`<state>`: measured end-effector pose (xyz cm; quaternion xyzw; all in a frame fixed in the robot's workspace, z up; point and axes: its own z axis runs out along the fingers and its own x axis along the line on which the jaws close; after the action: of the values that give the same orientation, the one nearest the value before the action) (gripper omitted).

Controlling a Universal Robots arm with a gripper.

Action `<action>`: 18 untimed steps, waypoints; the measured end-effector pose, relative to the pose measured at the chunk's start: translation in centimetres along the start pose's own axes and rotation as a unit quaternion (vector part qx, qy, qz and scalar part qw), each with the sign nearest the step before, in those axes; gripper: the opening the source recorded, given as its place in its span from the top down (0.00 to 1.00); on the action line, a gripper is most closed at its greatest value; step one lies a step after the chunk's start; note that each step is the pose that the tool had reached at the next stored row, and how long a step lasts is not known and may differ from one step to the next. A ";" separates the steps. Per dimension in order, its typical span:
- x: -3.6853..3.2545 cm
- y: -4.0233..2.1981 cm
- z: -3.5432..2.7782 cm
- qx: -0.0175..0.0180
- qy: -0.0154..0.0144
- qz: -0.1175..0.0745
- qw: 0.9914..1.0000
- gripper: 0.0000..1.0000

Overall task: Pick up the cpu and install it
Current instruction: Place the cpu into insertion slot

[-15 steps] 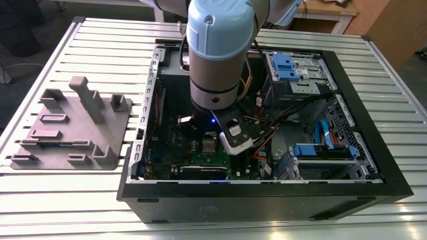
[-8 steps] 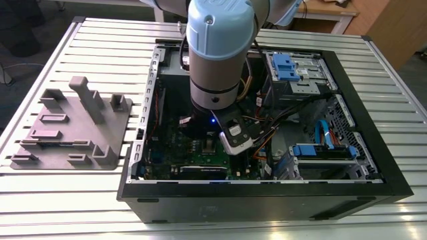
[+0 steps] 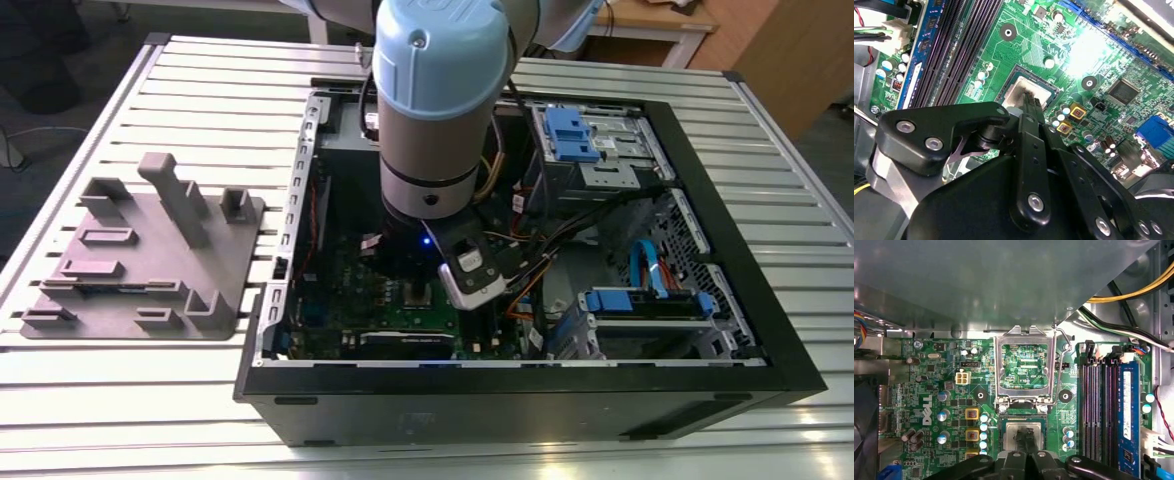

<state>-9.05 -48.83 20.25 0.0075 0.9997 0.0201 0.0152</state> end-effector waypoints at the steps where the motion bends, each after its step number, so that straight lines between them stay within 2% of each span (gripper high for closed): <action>1: 0.00 0.00 0.00 0.000 0.000 0.000 1.000 0.89; 2: 0.00 0.00 -0.01 0.010 0.000 0.000 1.000 0.89; 3: -0.01 0.00 0.00 0.011 0.000 0.000 1.000 0.89; 18: 0.02 -0.02 0.75 0.011 0.000 0.000 1.000 0.89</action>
<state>-9.04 -48.83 19.50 0.0074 0.9998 0.0089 0.0153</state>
